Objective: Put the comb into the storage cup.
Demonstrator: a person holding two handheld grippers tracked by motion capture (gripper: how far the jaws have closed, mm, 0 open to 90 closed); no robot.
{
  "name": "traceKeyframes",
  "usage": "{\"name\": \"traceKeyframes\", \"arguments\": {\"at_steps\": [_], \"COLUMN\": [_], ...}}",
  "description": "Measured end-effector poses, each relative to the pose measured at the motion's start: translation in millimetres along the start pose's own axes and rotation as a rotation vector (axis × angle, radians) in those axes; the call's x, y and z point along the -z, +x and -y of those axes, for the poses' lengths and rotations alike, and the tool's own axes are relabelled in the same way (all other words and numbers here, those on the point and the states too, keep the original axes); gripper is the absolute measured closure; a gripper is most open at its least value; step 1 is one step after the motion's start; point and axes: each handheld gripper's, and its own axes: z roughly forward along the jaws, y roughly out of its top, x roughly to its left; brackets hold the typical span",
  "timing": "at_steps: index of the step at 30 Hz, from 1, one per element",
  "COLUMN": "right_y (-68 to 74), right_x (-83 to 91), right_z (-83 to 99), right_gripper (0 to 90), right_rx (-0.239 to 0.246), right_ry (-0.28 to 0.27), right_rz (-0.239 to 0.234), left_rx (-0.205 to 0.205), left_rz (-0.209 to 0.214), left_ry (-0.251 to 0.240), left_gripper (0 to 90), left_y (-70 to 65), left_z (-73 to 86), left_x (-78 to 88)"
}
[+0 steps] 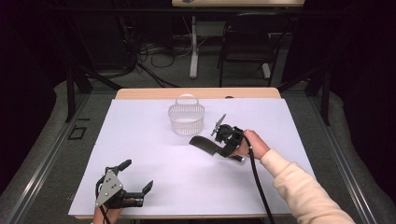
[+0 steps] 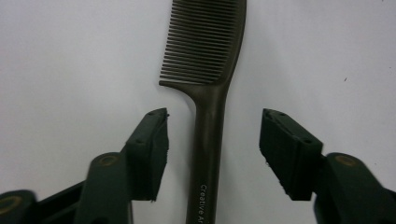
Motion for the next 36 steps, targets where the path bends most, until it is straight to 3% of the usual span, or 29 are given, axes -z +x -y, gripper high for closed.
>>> {"name": "traceKeyframes", "arguments": {"at_steps": [11, 14, 23, 36], "right_y": [2.2, 2.4, 1.8, -0.2], "right_x": [-13.0, -15.4, -24.5, -30.6], "right_z": [-6.0, -7.8, -11.6, -12.1], "right_gripper": [62.7, 64.3, 67.9, 71.6], "right_rx": [0.016, 0.028, 0.02, 0.008], "right_ry": [0.085, 0.13, 0.171, 0.178], "right_rz": [0.009, -0.005, 0.008, -0.004], "left_rx": [0.0, 0.001, 0.005, 0.004], "left_rz": [-0.01, -0.01, -0.008, -0.005], "left_ry": [0.004, 0.004, 0.008, 0.01], "left_gripper": [0.2, 0.2, 0.2, 0.2], "left_y": [0.5, 0.5, 0.5, 0.5], "left_z": [0.1, 0.1, 0.3, 0.3], "left_x": [0.2, 0.1, -0.2, -0.2]}}
